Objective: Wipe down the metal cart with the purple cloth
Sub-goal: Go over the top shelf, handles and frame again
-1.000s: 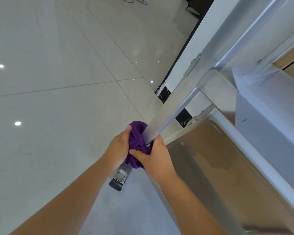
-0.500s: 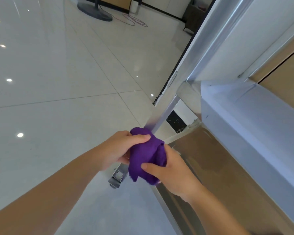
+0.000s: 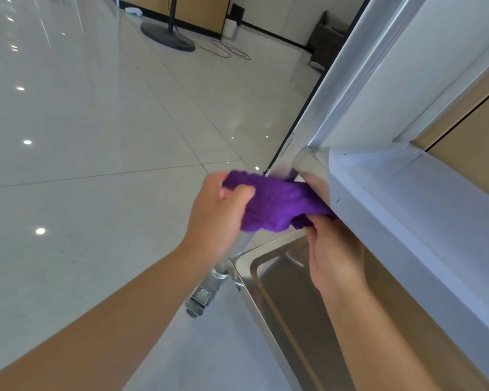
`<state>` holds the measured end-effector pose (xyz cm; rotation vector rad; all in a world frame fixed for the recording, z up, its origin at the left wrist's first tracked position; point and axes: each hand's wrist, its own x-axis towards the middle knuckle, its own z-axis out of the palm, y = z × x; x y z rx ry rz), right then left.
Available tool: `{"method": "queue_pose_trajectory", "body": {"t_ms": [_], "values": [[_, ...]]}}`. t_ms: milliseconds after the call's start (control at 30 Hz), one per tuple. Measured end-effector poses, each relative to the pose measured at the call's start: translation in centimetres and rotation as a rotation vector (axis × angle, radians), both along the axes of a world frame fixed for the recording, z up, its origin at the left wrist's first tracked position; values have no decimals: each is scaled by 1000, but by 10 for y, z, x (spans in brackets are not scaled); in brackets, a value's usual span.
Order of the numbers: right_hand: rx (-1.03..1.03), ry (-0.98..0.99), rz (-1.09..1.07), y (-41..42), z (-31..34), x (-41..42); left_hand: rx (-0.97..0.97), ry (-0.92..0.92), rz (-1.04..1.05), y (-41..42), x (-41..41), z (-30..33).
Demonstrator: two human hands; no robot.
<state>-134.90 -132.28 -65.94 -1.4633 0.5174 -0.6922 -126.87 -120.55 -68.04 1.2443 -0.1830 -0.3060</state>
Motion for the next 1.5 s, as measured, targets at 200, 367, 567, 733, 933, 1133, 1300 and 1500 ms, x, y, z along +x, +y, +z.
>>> {"method": "queue_pose_trajectory", "body": {"t_ms": [200,367,567,733,933,1133,1300,1500], "values": [[237,72,-75,7,8,4,404,-598,131,-6,-7,3],[32,-158,277,14,7,3,230,-504,58,-20,-8,6],[-206,63,150,7,3,12,122,-502,29,-29,-3,-15],[-284,171,150,1,-8,22,144,-541,29,-27,1,-31],[-321,346,229,-2,-40,23,306,-504,-32,-18,-1,-70],[-607,680,274,10,-88,18,633,-457,-166,-2,-5,-121],[-712,797,300,8,-88,12,834,-342,-227,5,3,-111],[-753,935,297,-21,-45,-15,808,-83,-550,19,-4,-92]]}}
